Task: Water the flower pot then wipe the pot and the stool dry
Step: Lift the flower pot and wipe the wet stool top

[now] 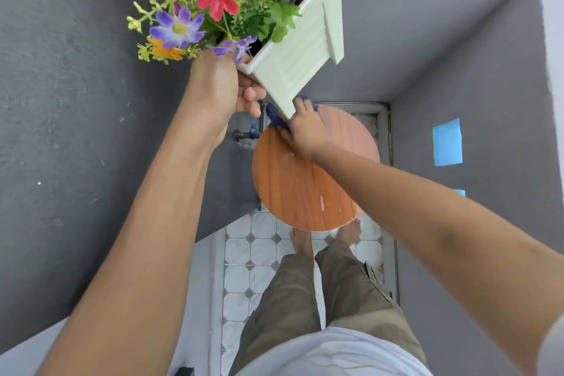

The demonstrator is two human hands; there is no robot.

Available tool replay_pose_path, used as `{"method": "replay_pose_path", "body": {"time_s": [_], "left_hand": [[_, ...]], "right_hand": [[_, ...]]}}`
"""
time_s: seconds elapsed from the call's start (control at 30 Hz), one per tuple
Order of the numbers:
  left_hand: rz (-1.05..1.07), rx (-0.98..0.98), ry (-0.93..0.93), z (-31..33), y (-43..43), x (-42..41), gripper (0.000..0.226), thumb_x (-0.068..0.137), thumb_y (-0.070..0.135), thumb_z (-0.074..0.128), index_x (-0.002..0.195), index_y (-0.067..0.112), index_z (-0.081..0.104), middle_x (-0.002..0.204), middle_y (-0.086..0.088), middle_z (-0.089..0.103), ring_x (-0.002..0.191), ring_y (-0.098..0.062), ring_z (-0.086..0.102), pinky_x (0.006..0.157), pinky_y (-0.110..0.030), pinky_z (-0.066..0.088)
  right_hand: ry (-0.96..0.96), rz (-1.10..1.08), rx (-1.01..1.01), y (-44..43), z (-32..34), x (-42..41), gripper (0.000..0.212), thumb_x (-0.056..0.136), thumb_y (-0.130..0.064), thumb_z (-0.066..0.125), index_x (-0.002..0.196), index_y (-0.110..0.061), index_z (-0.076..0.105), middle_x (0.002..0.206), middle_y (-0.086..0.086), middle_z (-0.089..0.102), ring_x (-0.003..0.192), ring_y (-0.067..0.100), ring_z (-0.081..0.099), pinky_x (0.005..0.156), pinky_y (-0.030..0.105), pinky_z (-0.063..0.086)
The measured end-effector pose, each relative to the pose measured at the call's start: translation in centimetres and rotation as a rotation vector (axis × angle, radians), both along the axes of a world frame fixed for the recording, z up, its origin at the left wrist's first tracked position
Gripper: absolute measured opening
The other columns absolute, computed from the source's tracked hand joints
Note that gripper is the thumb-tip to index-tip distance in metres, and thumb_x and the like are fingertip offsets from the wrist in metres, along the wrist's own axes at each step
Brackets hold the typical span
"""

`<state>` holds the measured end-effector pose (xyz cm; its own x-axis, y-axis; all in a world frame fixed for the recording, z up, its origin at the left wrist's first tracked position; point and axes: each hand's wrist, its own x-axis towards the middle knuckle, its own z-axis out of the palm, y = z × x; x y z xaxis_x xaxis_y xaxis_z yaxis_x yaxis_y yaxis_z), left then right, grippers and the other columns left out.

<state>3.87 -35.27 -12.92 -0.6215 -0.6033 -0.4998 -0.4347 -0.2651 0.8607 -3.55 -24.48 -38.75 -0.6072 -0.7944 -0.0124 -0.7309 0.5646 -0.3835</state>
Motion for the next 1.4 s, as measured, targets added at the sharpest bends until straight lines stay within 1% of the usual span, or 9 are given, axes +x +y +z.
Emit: {"method": "replay_pose_path", "body": {"time_s": [0.13, 0.37, 0.5, 0.67, 0.8, 1.03, 1.17, 1.23, 1.4], "left_hand": [[-0.009, -0.016, -0.015, -0.3, 0.3, 0.5, 0.034, 0.091, 0.001, 0.027, 0.067, 0.010, 0.049, 0.062, -0.013, 0.059, 0.044, -0.015, 0.041, 0.036, -0.023, 0.039], [0.007, -0.011, -0.045, -1.1, 0.9, 1.3, 0.032, 0.091, 0.000, 0.026, 0.070, 0.009, 0.047, 0.064, -0.016, 0.055, 0.044, -0.016, 0.040, 0.034, -0.023, 0.039], [0.002, -0.022, -0.069, -1.8, 1.3, 2.0, 0.031, 0.090, 0.000, 0.026, 0.069, 0.009, 0.048, 0.064, -0.016, 0.056, 0.043, -0.016, 0.041, 0.035, -0.023, 0.039], [-0.004, 0.005, -0.059, -2.4, 2.4, 2.8, 0.037, 0.091, 0.001, 0.024, 0.065, 0.011, 0.049, 0.058, -0.007, 0.058, 0.040, -0.012, 0.042, 0.035, -0.021, 0.039], [-0.011, 0.004, -0.073, -2.9, 3.1, 3.6, 0.036, 0.090, 0.001, 0.024, 0.066, 0.011, 0.049, 0.059, -0.007, 0.058, 0.041, -0.013, 0.042, 0.035, -0.021, 0.039], [0.000, 0.008, -0.103, -4.2, 4.3, 4.6, 0.033, 0.090, -0.001, 0.025, 0.070, 0.008, 0.048, 0.068, -0.018, 0.056, 0.036, -0.010, 0.044, 0.035, -0.023, 0.041], [0.002, 0.001, -0.134, -4.9, 4.4, 4.8, 0.032, 0.088, -0.002, 0.023, 0.069, 0.007, 0.048, 0.070, -0.019, 0.058, 0.036, -0.010, 0.043, 0.035, -0.022, 0.040], [-0.014, -0.014, -0.138, -5.1, 4.5, 4.9, 0.032, 0.087, -0.003, 0.023, 0.070, 0.007, 0.048, 0.070, -0.019, 0.058, 0.037, -0.010, 0.042, 0.035, -0.022, 0.041], [0.004, 0.010, -0.129, -5.1, 4.5, 4.9, 0.032, 0.085, -0.004, 0.023, 0.070, 0.008, 0.049, 0.071, -0.020, 0.056, 0.035, -0.009, 0.043, 0.035, -0.021, 0.041]], "right_hand": [[-0.010, -0.298, -0.027, 0.7, 0.1, -0.5, 0.021, 0.088, -0.025, 0.060, 0.105, -0.014, 0.066, 0.111, 0.014, 0.052, 0.100, 0.034, 0.047, 0.078, 0.048, 0.048], [-0.093, 0.359, -0.016, 6.5, 0.0, 13.4, 0.029, 0.091, -0.033, 0.061, 0.115, -0.017, 0.065, 0.110, 0.010, 0.053, 0.094, 0.031, 0.047, 0.070, 0.041, 0.044], [-0.054, 0.598, 0.010, 11.7, -0.2, 12.1, 0.033, 0.093, -0.034, 0.059, 0.122, -0.018, 0.064, 0.112, 0.010, 0.055, 0.096, 0.029, 0.046, 0.072, 0.042, 0.046], [0.053, 0.008, 0.041, 11.8, -0.3, 0.2, 0.033, 0.090, -0.034, 0.057, 0.115, -0.014, 0.066, 0.111, 0.016, 0.054, 0.098, 0.037, 0.050, 0.080, 0.048, 0.050], [0.017, -0.351, 0.028, 10.4, 0.1, 0.2, 0.027, 0.088, -0.033, 0.059, 0.106, -0.015, 0.067, 0.112, 0.014, 0.053, 0.097, 0.035, 0.048, 0.080, 0.045, 0.046], [-0.118, 0.293, -0.013, 13.1, -0.4, 15.0, 0.034, 0.086, -0.021, 0.064, 0.118, -0.012, 0.064, 0.111, 0.016, 0.057, 0.093, 0.035, 0.051, 0.070, 0.047, 0.048], [-0.062, 0.510, 0.002, 17.7, -1.1, 13.4, 0.031, 0.098, -0.023, 0.054, 0.127, -0.015, 0.059, 0.117, 0.013, 0.054, 0.098, 0.032, 0.050, 0.078, 0.045, 0.048], [-0.003, 0.395, -0.002, 18.9, -1.5, 8.8, 0.034, 0.095, -0.029, 0.054, 0.125, -0.015, 0.060, 0.113, 0.013, 0.053, 0.096, 0.033, 0.050, 0.079, 0.045, 0.047], [-0.035, -0.416, -0.043, 18.7, -1.0, 1.9, 0.032, 0.089, -0.023, 0.067, 0.118, -0.009, 0.066, 0.109, 0.018, 0.051, 0.097, 0.037, 0.049, 0.083, 0.047, 0.049]]}}
